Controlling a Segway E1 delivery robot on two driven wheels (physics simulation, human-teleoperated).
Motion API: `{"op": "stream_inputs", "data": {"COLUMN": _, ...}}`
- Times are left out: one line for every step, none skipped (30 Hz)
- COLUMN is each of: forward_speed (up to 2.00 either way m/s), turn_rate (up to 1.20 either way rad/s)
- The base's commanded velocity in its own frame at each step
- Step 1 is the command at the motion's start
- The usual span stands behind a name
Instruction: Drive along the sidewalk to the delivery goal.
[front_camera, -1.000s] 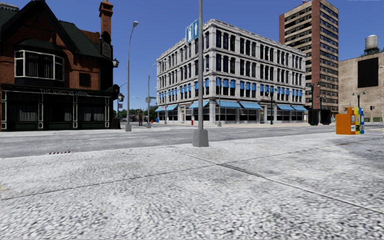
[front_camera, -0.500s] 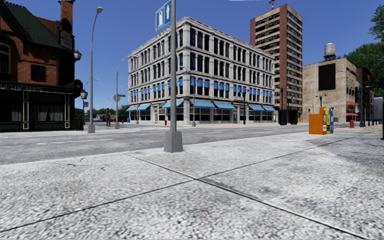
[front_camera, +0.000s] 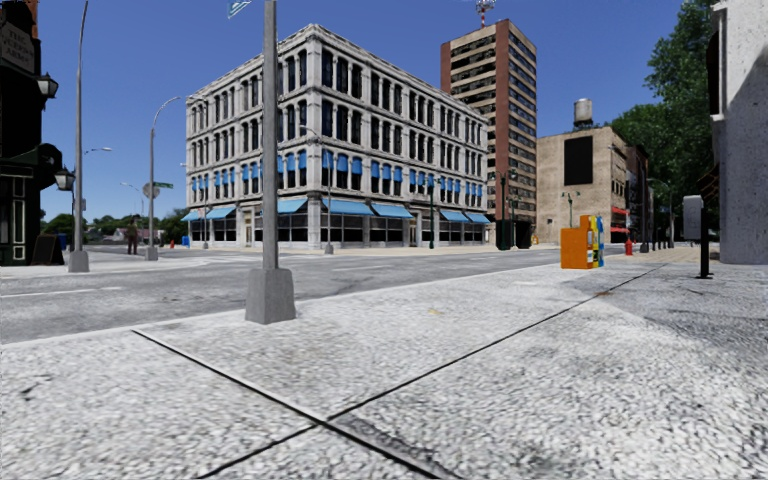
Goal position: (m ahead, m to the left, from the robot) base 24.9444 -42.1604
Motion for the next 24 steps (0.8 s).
{"op": "stream_inputs", "data": {"forward_speed": 1.81, "turn_rate": -0.42}}
{"op": "stream_inputs", "data": {"forward_speed": 1.81, "turn_rate": -0.42}}
{"op": "stream_inputs", "data": {"forward_speed": 1.81, "turn_rate": -0.42}}
{"op": "stream_inputs", "data": {"forward_speed": 1.81, "turn_rate": -0.42}}
{"op": "stream_inputs", "data": {"forward_speed": 1.81, "turn_rate": -0.42}}
{"op": "stream_inputs", "data": {"forward_speed": 1.81, "turn_rate": -0.42}}
{"op": "stream_inputs", "data": {"forward_speed": 1.81, "turn_rate": -0.42}}
{"op": "stream_inputs", "data": {"forward_speed": 1.81, "turn_rate": -0.42}}
{"op": "stream_inputs", "data": {"forward_speed": 1.81, "turn_rate": -0.42}}
{"op": "stream_inputs", "data": {"forward_speed": 1.81, "turn_rate": -0.42}}
{"op": "stream_inputs", "data": {"forward_speed": 1.81, "turn_rate": -0.42}}
{"op": "stream_inputs", "data": {"forward_speed": 1.81, "turn_rate": -0.42}}
{"op": "stream_inputs", "data": {"forward_speed": 1.81, "turn_rate": -0.42}}
{"op": "stream_inputs", "data": {"forward_speed": 1.81, "turn_rate": -0.42}}
{"op": "stream_inputs", "data": {"forward_speed": 1.81, "turn_rate": -0.42}}
{"op": "stream_inputs", "data": {"forward_speed": 1.81, "turn_rate": -0.42}}
{"op": "stream_inputs", "data": {"forward_speed": 1.81, "turn_rate": -0.42}}
{"op": "stream_inputs", "data": {"forward_speed": 1.81, "turn_rate": -0.42}}
{"op": "stream_inputs", "data": {"forward_speed": 1.81, "turn_rate": -0.42}}
{"op": "stream_inputs", "data": {"forward_speed": 1.81, "turn_rate": -0.42}}
{"op": "stream_inputs", "data": {"forward_speed": 1.81, "turn_rate": -0.42}}
{"op": "stream_inputs", "data": {"forward_speed": 1.81, "turn_rate": -0.42}}
{"op": "stream_inputs", "data": {"forward_speed": 1.81, "turn_rate": -0.42}}
{"op": "stream_inputs", "data": {"forward_speed": 1.81, "turn_rate": -0.42}}
